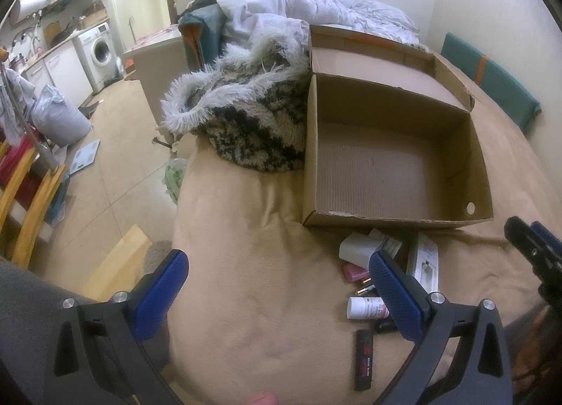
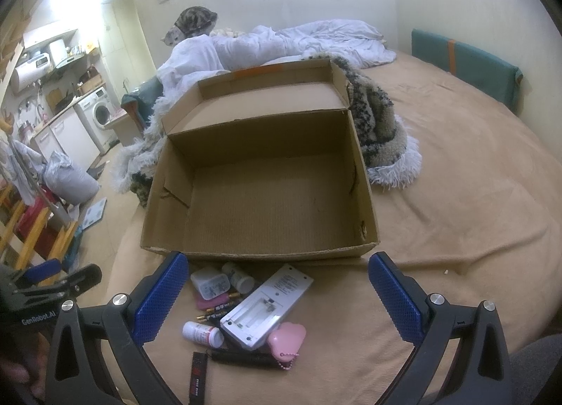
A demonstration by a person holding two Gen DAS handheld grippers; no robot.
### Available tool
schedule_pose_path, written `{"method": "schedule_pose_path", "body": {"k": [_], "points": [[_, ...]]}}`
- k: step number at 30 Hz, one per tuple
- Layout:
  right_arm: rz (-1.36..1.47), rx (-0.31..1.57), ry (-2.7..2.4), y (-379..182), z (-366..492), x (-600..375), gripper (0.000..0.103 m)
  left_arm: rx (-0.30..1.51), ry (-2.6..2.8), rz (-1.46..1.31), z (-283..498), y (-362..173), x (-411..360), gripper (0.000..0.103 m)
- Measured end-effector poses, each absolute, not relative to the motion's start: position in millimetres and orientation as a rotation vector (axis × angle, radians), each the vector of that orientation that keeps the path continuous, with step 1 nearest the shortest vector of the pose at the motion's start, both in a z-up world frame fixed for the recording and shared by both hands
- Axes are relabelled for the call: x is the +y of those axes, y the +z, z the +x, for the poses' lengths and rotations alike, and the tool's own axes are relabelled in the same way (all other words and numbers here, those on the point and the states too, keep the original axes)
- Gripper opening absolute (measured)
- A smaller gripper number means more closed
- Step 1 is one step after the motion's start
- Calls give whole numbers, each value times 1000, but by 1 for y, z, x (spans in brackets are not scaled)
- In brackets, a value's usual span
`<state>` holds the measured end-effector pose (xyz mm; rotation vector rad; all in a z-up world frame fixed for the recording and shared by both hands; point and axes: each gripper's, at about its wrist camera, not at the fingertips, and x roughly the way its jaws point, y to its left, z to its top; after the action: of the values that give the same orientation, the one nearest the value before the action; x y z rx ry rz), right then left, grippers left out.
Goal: Organize rigid objects
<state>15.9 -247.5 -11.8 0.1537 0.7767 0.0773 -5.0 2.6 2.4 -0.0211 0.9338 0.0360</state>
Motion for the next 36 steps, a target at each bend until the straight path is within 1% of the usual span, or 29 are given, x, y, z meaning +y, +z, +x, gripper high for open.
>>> {"method": "schedule_pose_path", "body": {"k": [16,20,25,27,29,31,32,33,34,36], "points": [[164,786,34,-8,13,-254,103,937,44,3,-10,-3,2,103],[181,799,27,-8,12,-259,103,995,10,12,-5,-12,0,103],[201,816,22,-10,13,-265,103,1143,-109,-12,3,-40,-17,102],[207,826,20,-12,14,-266,103,1221,-148,-16,9,-57,-30,99],[217,837,24,-13,15,-268,103,1274,-174,-34,14,-70,-42,84],[223,844,25,-14,16,-269,103,1319,-198,-47,19,-84,-53,83],[226,846,26,-14,16,-269,103,1341,-204,-51,23,-91,-57,77],[228,847,27,-13,16,-270,103,1359,-217,-74,28,-99,-63,73],[231,847,27,-13,17,-271,103,1368,-220,-77,29,-103,-67,71],[239,847,28,-13,17,-273,103,1389,-210,-82,37,-114,-72,71]]}}
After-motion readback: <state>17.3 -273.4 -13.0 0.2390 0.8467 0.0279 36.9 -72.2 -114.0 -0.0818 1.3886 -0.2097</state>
